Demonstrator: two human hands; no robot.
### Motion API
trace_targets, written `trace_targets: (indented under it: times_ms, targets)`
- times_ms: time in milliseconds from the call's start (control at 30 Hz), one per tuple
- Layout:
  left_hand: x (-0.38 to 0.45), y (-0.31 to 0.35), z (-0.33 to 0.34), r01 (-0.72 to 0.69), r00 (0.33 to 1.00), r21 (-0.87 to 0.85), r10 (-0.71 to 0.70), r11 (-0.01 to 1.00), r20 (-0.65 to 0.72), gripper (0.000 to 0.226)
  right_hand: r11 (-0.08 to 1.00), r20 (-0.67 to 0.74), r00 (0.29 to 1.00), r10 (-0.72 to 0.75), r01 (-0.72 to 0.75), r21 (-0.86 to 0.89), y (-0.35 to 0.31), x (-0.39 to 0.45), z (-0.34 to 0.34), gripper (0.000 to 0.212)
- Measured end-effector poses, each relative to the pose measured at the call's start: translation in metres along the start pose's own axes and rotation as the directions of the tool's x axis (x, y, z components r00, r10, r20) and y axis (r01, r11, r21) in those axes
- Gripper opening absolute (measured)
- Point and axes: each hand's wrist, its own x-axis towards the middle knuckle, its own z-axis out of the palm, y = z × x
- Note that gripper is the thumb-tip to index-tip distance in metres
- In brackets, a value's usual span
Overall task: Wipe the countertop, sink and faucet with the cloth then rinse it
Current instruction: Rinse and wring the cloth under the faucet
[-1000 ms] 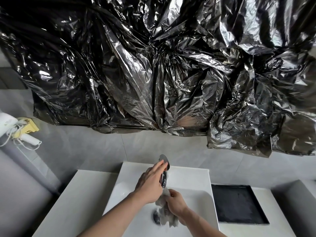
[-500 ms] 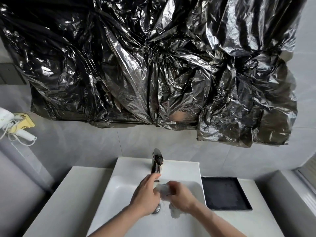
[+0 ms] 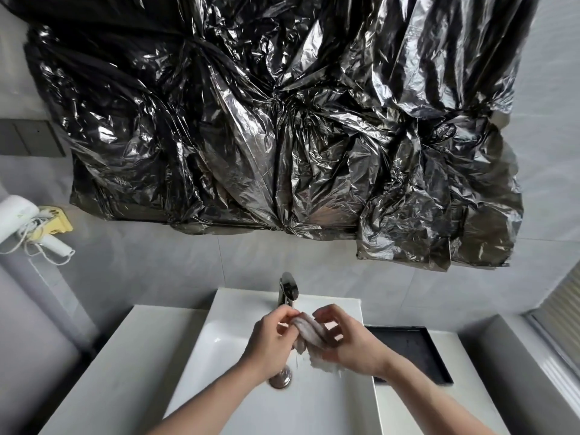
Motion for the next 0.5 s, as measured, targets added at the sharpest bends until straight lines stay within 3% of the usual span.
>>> trace_targets:
  times_ms: [133, 233, 400, 500]
  targets:
    - [0.002, 0.024, 0.001, 0.040, 0.999, -0.184, -0.037, 0.982, 0.019, 0.018, 0.992, 0.007, 0.998, 0.057, -0.057, 0.112, 0.020, -0.004, 0.018, 0.046]
    - [0.003, 0.042, -0.001, 0.122, 0.992, -0.322, -0.103, 0.939, 0.075, 0.015, 0.944, -0.007, 0.999, 0.053, -0.048, 0.327, 0.022, -0.007, 0.036, 0.039]
    - [0.002, 0.032, -0.009, 0.210, 0.977, -0.299, -0.191, 0.931, 0.090, 0.021, 0.879, 0.004, 0.997, 0.080, -0.072, 0.472, 0.004, 0.004, 0.049, 0.054]
    - [0.002, 0.021, -0.015, 0.172, 0.985, -0.175, -0.166, 0.969, 0.052, 0.016, 0.908, 0.007, 0.996, 0.084, -0.079, 0.412, -0.006, 0.012, 0.048, 0.044]
